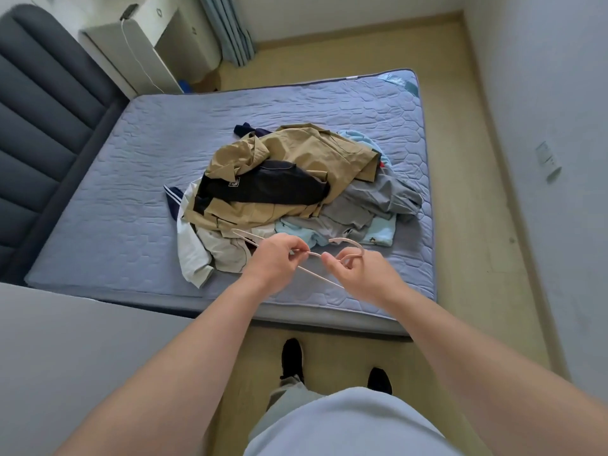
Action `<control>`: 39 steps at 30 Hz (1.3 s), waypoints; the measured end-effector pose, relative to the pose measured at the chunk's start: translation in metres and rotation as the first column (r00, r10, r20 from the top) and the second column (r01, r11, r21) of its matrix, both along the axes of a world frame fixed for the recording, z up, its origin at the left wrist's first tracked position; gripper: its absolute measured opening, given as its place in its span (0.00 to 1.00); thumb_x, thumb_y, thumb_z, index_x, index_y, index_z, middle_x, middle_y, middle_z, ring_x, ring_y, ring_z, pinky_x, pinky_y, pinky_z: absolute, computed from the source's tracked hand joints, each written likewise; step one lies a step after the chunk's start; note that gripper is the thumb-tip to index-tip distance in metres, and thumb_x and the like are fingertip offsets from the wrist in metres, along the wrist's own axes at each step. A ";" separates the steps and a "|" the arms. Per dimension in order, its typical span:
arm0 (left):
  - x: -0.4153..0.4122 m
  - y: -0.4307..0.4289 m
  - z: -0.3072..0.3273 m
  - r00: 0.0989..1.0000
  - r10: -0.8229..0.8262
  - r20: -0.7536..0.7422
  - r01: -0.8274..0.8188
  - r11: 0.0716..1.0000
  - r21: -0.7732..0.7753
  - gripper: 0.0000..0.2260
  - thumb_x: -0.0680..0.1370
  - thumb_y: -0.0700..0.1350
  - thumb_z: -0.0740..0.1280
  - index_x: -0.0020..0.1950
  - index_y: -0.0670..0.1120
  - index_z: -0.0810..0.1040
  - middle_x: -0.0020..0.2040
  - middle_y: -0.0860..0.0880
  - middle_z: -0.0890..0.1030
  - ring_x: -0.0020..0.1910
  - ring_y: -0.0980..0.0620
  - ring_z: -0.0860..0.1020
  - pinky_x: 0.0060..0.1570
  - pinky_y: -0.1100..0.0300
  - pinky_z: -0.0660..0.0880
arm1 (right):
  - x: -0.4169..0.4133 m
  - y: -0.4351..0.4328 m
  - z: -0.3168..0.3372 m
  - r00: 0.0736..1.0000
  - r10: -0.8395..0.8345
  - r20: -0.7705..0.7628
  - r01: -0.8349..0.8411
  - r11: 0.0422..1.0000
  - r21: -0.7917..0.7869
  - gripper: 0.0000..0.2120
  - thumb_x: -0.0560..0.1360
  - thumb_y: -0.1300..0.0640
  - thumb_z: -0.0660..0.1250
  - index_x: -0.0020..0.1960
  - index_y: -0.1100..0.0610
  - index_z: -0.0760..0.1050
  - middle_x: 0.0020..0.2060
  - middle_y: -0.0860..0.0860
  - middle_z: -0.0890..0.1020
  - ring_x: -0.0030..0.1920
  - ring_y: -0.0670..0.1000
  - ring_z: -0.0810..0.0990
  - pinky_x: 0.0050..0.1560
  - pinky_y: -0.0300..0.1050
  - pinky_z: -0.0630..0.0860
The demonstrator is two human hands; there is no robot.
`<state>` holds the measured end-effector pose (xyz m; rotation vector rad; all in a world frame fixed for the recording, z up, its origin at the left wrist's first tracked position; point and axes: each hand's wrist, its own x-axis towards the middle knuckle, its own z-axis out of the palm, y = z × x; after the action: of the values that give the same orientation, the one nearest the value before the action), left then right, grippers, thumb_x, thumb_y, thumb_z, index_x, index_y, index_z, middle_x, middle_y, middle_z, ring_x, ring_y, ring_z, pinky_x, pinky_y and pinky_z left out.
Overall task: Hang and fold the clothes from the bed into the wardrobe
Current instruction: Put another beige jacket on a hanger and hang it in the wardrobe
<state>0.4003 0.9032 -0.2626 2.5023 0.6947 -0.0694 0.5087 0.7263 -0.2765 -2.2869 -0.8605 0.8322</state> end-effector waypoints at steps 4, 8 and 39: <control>0.011 0.039 -0.010 0.999 -0.044 0.016 0.045 0.998 -0.045 0.04 0.80 0.46 0.71 0.53 0.52 0.84 0.48 0.54 0.80 0.45 0.57 0.78 0.48 0.62 0.76 | -0.002 0.034 -0.003 0.998 -0.070 -0.006 0.070 0.997 -0.030 0.29 0.75 0.26 0.50 0.36 0.47 0.75 0.38 0.44 0.83 0.42 0.49 0.79 0.40 0.48 0.75; 0.014 0.095 -0.028 0.994 -0.108 0.029 0.111 0.990 -0.093 0.05 0.79 0.45 0.72 0.54 0.51 0.84 0.49 0.53 0.80 0.45 0.57 0.78 0.49 0.59 0.78 | -0.007 0.083 -0.016 0.984 -0.171 -0.055 0.170 0.985 -0.025 0.30 0.79 0.31 0.52 0.40 0.53 0.79 0.34 0.50 0.82 0.37 0.54 0.80 0.40 0.51 0.78; 0.152 0.552 -0.315 0.870 0.100 -0.484 -0.038 0.990 0.135 0.23 0.79 0.45 0.65 0.74 0.58 0.71 0.82 0.49 0.51 0.78 0.42 0.57 0.69 0.46 0.67 | 0.034 0.450 -0.214 0.812 -0.518 -0.270 0.499 0.855 -0.140 0.17 0.85 0.42 0.49 0.49 0.52 0.69 0.39 0.53 0.80 0.38 0.54 0.85 0.42 0.53 0.81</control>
<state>0.5524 1.4554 -0.5780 2.5905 1.0156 -0.6771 0.5424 1.1760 -0.4910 -2.2026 -0.0659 0.9224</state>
